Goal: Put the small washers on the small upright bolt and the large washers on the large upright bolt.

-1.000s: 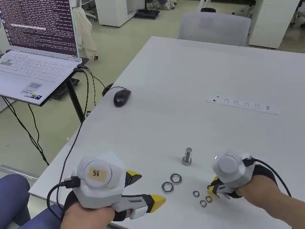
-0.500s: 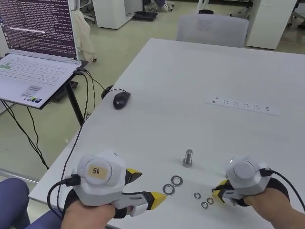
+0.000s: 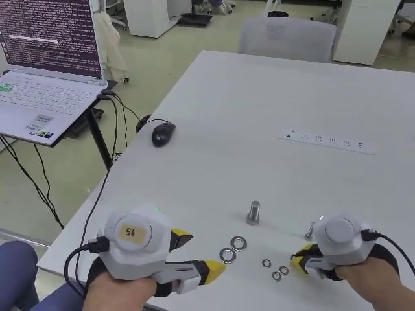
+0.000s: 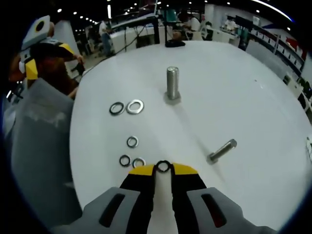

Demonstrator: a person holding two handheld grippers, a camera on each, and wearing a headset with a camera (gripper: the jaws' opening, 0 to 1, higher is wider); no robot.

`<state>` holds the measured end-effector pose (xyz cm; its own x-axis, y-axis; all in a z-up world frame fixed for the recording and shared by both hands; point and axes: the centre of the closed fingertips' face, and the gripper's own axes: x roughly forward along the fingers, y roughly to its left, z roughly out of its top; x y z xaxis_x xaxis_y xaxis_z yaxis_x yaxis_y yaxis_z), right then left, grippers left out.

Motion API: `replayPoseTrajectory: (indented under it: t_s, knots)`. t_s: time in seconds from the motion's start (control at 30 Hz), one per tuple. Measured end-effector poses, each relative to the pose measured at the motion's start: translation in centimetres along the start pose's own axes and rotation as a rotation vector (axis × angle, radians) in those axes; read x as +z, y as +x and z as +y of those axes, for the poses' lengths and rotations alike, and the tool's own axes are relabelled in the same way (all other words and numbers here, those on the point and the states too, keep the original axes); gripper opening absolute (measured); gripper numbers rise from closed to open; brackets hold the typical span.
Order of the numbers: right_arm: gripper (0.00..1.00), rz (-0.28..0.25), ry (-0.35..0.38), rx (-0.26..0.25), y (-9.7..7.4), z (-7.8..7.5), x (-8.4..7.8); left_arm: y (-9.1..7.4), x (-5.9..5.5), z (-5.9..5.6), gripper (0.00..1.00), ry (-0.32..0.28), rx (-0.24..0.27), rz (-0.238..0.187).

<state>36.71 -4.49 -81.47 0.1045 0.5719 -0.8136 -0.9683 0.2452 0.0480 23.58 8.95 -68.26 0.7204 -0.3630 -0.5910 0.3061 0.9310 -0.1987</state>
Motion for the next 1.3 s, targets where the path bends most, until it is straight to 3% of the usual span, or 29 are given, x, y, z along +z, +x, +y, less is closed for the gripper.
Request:
replayPoseTrajectory:
  t_s: [0.37,0.67,0.87,1.3]
  knots:
    - [0.13,-0.036,0.01,-0.065,-3.2,-1.8,0.6,0.4,0.3,-0.1,0.5,-0.002,-0.004,-0.006]
    - [0.13,-0.045,-0.041,-0.132,-6.2,-4.9,3.2,0.5,0.1,-0.2,0.5,0.002,-0.015,-0.002]
    - [0.13,0.004,-0.105,-0.124,-6.2,-6.5,4.3,0.6,0.0,-0.1,0.5,0.005,-0.02,0.005]
    - [0.13,0.107,-0.19,-0.058,-5.2,-5.5,4.3,0.6,0.2,0.3,0.5,0.0,-0.015,0.003]
